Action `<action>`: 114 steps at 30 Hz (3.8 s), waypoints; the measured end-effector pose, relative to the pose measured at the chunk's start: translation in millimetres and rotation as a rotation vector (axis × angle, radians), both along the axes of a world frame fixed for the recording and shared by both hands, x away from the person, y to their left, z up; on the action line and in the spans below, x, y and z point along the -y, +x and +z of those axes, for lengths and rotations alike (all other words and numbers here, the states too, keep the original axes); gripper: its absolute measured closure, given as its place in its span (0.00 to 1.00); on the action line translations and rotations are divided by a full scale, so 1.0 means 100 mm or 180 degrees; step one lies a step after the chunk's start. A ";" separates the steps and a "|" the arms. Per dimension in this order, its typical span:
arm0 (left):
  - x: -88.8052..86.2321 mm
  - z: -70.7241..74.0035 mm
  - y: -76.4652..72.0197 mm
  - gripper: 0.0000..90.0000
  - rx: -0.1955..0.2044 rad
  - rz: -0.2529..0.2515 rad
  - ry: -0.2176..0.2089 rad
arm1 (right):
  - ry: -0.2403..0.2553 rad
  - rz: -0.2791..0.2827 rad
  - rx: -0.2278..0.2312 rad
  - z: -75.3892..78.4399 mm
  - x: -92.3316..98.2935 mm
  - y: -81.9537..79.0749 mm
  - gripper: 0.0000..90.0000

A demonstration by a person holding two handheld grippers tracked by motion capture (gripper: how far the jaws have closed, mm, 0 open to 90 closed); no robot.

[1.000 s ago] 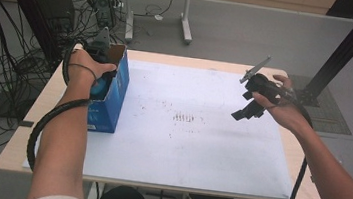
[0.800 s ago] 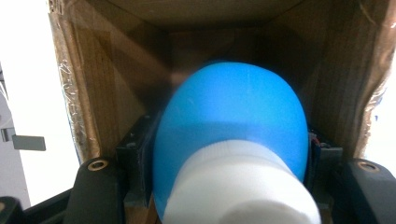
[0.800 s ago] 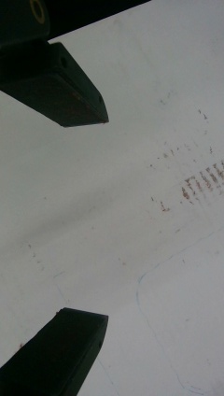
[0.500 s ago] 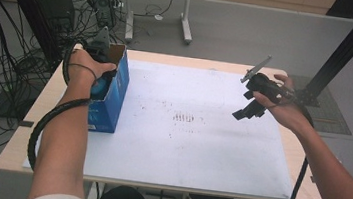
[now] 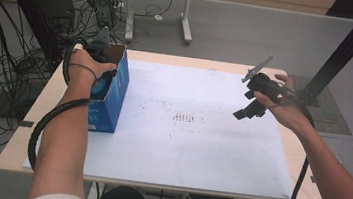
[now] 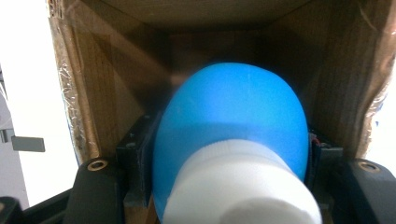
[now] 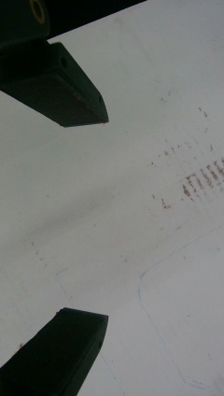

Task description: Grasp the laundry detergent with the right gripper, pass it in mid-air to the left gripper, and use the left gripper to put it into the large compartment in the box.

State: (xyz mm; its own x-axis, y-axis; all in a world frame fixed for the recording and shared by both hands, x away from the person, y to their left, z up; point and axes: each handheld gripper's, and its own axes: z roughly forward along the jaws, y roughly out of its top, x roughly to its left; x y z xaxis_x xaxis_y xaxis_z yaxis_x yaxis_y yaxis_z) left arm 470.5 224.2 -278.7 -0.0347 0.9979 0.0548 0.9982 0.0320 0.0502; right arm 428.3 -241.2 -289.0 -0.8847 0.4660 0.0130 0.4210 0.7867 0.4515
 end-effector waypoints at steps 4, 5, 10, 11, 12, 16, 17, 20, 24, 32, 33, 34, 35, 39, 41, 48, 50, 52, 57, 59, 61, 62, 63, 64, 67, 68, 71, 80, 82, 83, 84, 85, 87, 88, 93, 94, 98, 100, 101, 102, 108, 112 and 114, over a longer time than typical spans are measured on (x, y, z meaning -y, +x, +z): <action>0.00 0.00 0.00 0.40 0.0000 0.0001 0.0000 | -0.0010 0.0007 0.0010 0.01 0.00 0.00 0.05; 0.00 0.00 0.00 0.40 0.0003 0.0003 0.0000 | -0.0009 0.0007 0.0010 0.01 0.00 0.00 0.05; 0.00 0.00 -0.01 0.40 0.0010 0.0002 -0.0003 | -0.0005 0.0004 0.0014 0.02 0.00 0.00 0.05; 0.00 0.00 -0.01 0.40 0.0011 0.0003 -0.0002 | -0.0007 0.0004 0.0015 0.02 0.00 0.00 0.05; 0.00 0.00 0.00 0.40 0.0010 0.0002 -0.0003 | -0.0009 0.0004 0.0015 0.02 0.00 0.00 0.05; 0.00 0.00 0.00 0.40 0.0007 -0.0001 0.0000 | -0.0007 -0.0003 0.0018 0.02 0.00 0.00 0.05; 0.00 0.00 -0.01 0.40 0.0008 -0.0001 0.0000 | -0.0008 -0.0005 0.0016 0.02 0.01 -0.01 0.05; 0.00 0.00 -0.01 0.40 0.0013 0.0002 -0.0001 | -0.0006 -0.0007 0.0021 0.03 0.02 -0.01 0.05; 0.01 0.00 -0.01 0.40 0.0013 0.0004 0.0001 | -0.0003 -0.0010 0.0029 0.04 0.02 -0.01 0.05; 0.00 0.00 -0.01 0.40 0.0016 0.0003 0.0004 | -0.0005 -0.0004 0.0041 0.04 0.02 -0.01 0.05; 0.00 0.00 -0.01 0.40 0.0016 0.0004 0.0004 | -0.0002 -0.0004 0.0043 0.05 0.02 -0.01 0.05; 0.00 0.00 -0.01 0.40 0.0016 0.0006 -0.0001 | -0.0003 -0.0004 0.0042 0.05 0.02 -0.01 0.05; 0.00 0.00 0.00 0.40 0.0016 0.0006 -0.0002 | -0.0002 -0.0006 0.0043 0.05 0.02 -0.01 0.05; 0.00 0.00 0.00 0.40 0.0016 0.0002 -0.0003 | -0.0007 -0.0009 0.0049 0.06 0.02 -0.01 0.05; 0.00 0.00 0.00 0.40 0.0019 0.0005 -0.0007 | -0.0003 -0.0012 0.0049 0.06 0.02 -0.01 0.05; 0.00 0.00 0.00 0.40 0.0018 0.0005 -0.0008 | -0.0008 -0.0005 0.0055 0.07 0.02 -0.01 0.05; 0.00 0.00 0.00 0.40 0.0010 0.0001 -0.0004 | -0.0006 -0.0004 0.0056 0.07 0.02 -0.01 0.05; 0.00 0.00 0.00 0.40 0.0014 0.0004 -0.0008 | -0.0008 -0.0003 0.0050 0.06 0.02 -0.01 0.05; 0.00 0.00 -0.01 0.40 0.0014 0.0009 -0.0014 | -0.0015 -0.0007 0.0046 0.06 0.03 -0.01 0.05; 0.00 -0.01 0.00 0.39 0.0018 0.0008 -0.0010 | -0.0016 -0.0007 0.0047 0.07 0.03 -0.01 0.05; 0.00 0.00 -0.01 0.39 0.0023 0.0008 -0.0009 | -0.0017 -0.0009 0.0056 0.08 0.03 -0.01 0.05; 0.00 0.00 -0.01 0.40 0.0026 0.0008 -0.0011 | -0.0019 -0.0006 0.0054 0.08 0.03 -0.01 0.05; 0.00 0.00 -0.01 0.40 0.0029 0.0009 -0.0012 | -0.0023 -0.0008 0.0051 0.08 0.03 -0.01 0.05; 0.00 0.00 -0.01 0.39 0.0028 0.0010 -0.0016 | -0.0021 -0.0012 0.0050 0.08 0.03 -0.01 0.05; -0.01 0.00 -0.01 0.39 0.0030 0.0015 -0.0022 | -0.0027 -0.0010 0.0048 0.08 0.03 -0.01 0.05; -0.01 0.00 -0.01 0.39 0.0029 0.0014 -0.0021 | -0.0026 -0.0010 0.0049 0.08 0.03 -0.02 0.05; 0.00 0.00 -0.01 0.39 0.0025 0.0011 -0.0019 | -0.0026 -0.0002 0.0054 0.09 0.03 -0.02 0.05; 0.00 0.00 -0.01 0.39 0.0024 0.0017 -0.0018 | -0.0021 -0.0003 0.0062 0.11 0.04 -0.02 0.05; 0.00 -0.01 -0.01 0.39 0.0024 0.0016 -0.0013 | -0.0023 -0.0006 0.0068 0.11 0.04 -0.02 0.05; 0.00 -0.01 -0.01 0.39 0.0022 0.0015 -0.0013 | -0.0023 -0.0004 0.0070 0.11 0.04 -0.02 0.05; 0.00 -0.01 -0.01 0.39 0.0022 0.0015 -0.0012 | -0.0025 -0.0010 0.0064 0.11 0.05 -0.02 0.05; 0.00 -0.01 -0.01 0.39 0.0022 0.0013 -0.0010 | -0.0017 -0.0014 0.0061 0.11 0.05 -0.02 0.05; 0.00 -0.01 -0.01 0.39 0.0029 0.0019 -0.0014 | -0.0016 -0.0012 0.0061 0.10 0.05 -0.02 0.05; 0.00 -0.01 -0.01 0.39 0.0031 0.0021 -0.0017 | -0.0018 -0.0014 0.0058 0.10 0.05 -0.03 0.05; 0.00 -0.01 -0.02 0.39 0.0035 0.0012 -0.0011 | -0.0025 -0.0009 0.0054 0.10 0.05 -0.03 0.05; 0.00 -0.01 -0.02 0.39 0.0035 0.0014 -0.0011 | -0.0030 -0.0007 0.0052 0.11 0.05 -0.03 0.05; 0.00 -0.01 -0.01 0.39 0.0035 0.0017 -0.0010 | -0.0024 0.0005 0.0068 0.12 0.04 -0.02 0.05; 0.00 -0.01 -0.02 0.39 0.0037 0.0014 -0.0014 | -0.0026 0.0002 0.0068 0.13 0.04 -0.02 0.05; 0.00 -0.01 -0.02 0.39 0.0038 0.0016 -0.0017 | -0.0022 0.0004 0.0069 0.13 0.04 -0.02 0.05; 0.00 -0.01 -0.02 0.39 0.0038 0.0019 -0.0017 | -0.0018 0.0001 0.0070 0.13 0.04 -0.03 0.05; 0.01 -0.01 -0.01 0.39 0.0041 0.0015 -0.0009 | -0.0023 0.0000 0.0069 0.13 0.04 -0.03 0.05; 0.00 -0.01 -0.02 0.39 0.0046 0.0018 -0.0014 | -0.0024 -0.0003 0.0074 0.14 0.05 -0.03 0.05; 0.00 -0.01 -0.02 0.39 0.0047 0.0019 -0.0018 | -0.0029 -0.0007 0.0075 0.14 0.05 -0.03 0.05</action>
State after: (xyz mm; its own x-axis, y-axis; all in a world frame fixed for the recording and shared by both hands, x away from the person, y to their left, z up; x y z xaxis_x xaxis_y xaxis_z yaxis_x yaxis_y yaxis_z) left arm 468.7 224.1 -279.6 -0.0415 0.9980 0.0486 0.9972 0.0383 0.0648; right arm 425.3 -245.7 -274.6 -0.8837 0.4679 -0.0121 0.4120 0.7899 0.4542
